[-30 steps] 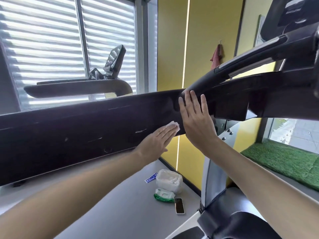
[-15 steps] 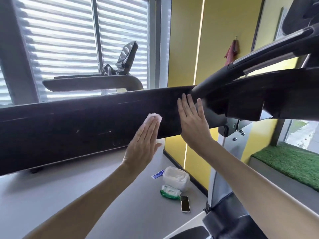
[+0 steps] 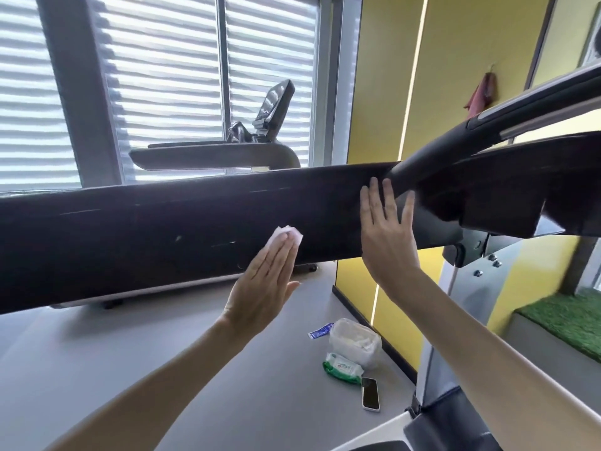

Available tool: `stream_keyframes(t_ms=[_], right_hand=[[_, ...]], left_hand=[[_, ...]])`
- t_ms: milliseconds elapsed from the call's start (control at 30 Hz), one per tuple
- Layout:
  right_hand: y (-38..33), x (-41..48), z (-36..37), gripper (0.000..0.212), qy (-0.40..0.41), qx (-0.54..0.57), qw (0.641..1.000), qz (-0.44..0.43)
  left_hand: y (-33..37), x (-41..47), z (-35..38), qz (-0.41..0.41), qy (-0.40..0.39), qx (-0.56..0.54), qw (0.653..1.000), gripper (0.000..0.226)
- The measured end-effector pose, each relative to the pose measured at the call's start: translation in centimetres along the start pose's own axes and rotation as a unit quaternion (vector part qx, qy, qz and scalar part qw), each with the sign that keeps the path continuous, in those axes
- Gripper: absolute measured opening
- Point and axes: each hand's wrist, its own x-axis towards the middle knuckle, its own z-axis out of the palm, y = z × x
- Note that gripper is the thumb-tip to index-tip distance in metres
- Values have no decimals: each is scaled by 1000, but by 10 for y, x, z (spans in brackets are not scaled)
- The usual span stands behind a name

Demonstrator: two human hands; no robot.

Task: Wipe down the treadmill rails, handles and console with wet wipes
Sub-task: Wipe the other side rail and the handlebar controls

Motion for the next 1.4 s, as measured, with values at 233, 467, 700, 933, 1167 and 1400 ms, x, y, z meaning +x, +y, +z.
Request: stream_keyframes(t_ms=[233, 467, 700, 933, 1167, 1400], right_hand=[[3, -1, 1, 63, -17, 1, 1000, -7], [0, -1, -3, 67, -14, 82, 997, -6], [-15, 7, -26, 99, 27, 203, 978, -27], [-9, 16, -33, 88, 35, 356, 933, -26], [16, 31, -42, 81, 13, 314, 948, -43], [28, 29, -33, 82, -12, 270, 960, -72]], left_hand=[[12, 20, 1, 77, -27, -2, 997, 71], [-13, 15, -1, -65, -6, -28, 997, 69], [-12, 26, -5, -21, -23, -14, 999, 69], [-12, 37, -2, -72, 11, -81, 994, 66], [-1, 63, -11, 15, -16, -32, 999, 66], [-6, 62, -5, -66, 20, -65, 996, 64]])
